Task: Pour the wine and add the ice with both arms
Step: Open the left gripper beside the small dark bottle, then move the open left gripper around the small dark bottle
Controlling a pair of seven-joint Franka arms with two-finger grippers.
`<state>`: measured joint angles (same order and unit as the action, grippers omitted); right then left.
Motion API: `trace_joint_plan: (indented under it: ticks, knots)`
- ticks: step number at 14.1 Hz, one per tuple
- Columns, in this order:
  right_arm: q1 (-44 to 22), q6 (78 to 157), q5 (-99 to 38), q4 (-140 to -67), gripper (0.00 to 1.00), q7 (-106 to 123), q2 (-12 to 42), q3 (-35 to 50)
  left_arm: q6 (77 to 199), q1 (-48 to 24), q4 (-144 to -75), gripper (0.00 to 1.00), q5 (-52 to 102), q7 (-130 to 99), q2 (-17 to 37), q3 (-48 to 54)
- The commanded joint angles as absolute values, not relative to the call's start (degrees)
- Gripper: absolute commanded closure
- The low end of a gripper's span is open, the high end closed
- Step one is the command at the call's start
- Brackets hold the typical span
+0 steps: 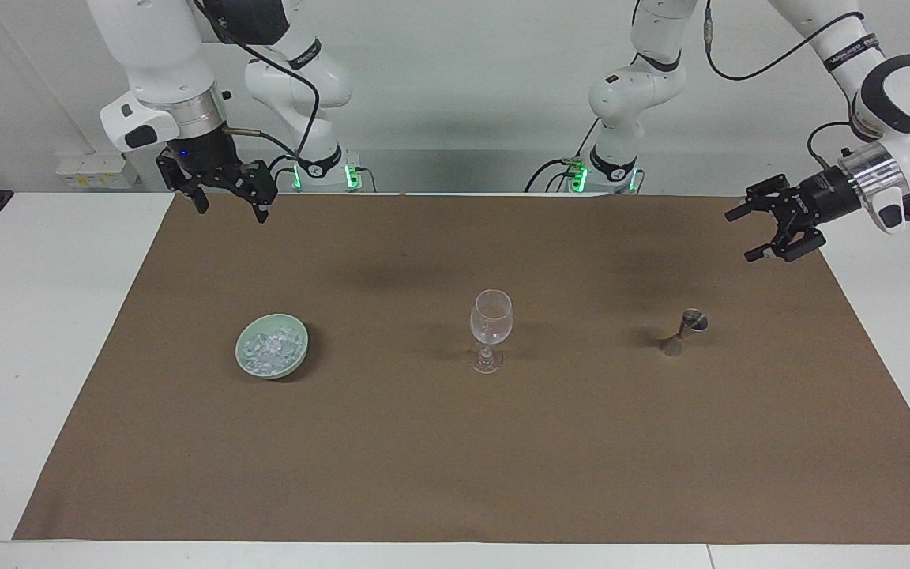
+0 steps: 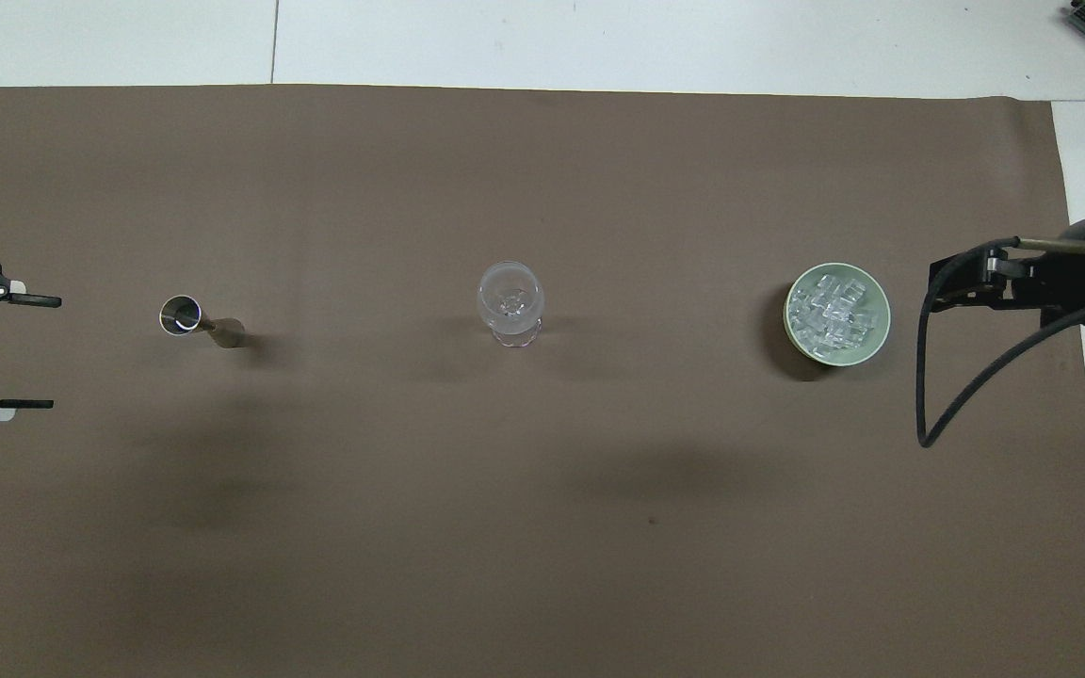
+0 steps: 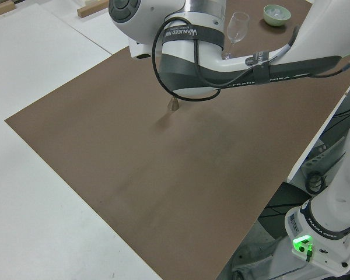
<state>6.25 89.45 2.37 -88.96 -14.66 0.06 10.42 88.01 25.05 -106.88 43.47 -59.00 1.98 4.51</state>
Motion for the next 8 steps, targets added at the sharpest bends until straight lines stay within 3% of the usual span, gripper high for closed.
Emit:
trace_joint_plan:
  ticks: [1, 8]
  knots:
    - [7.4, 89.4, 1.1, -90.3, 0.0, -13.2, -1.1, 10.9, 88.1, 27.8, -107.1, 0.0, 47.7, -59.4, 5.1, 5.1]
    - [7.4, 89.4, 1.1, -90.3, 0.0, -13.2, -1.1, 10.9, 95.0, 27.5, -107.6, 0.0, 49.7, -59.1, 13.4, 5.2]
